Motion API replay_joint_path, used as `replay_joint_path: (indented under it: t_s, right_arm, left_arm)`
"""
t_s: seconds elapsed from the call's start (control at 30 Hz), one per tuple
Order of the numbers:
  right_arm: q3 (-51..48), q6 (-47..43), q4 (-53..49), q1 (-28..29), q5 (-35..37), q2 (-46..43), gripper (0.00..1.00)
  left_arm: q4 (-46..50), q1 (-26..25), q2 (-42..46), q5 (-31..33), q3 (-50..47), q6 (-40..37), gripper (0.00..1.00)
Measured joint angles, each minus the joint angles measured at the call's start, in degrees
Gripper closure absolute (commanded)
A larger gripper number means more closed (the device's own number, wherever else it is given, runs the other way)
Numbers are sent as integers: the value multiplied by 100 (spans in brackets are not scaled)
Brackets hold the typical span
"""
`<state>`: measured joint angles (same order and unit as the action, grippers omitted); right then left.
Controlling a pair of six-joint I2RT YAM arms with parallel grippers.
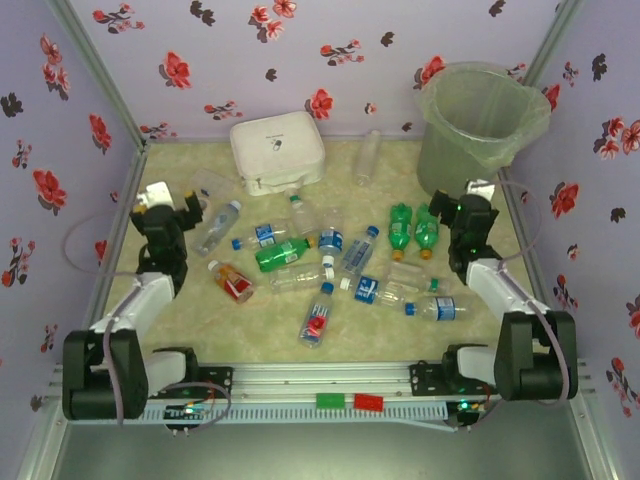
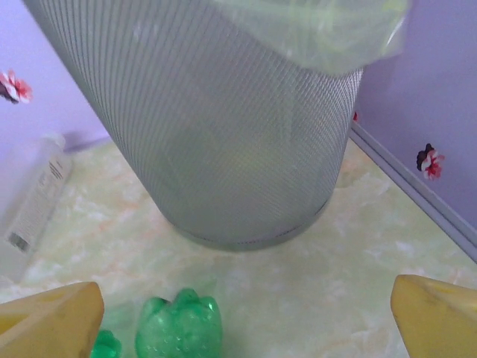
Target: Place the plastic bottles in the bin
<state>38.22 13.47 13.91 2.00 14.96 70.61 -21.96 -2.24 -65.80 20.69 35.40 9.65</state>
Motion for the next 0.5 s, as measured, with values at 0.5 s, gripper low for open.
replay_joint_path:
  t_s: [0.5]
  right_arm:
    - [2754, 684, -4352, 0, -1309, 1821, 6]
  left_arm:
    - [3838, -577, -1178, -1088, 3442, 1836, 0]
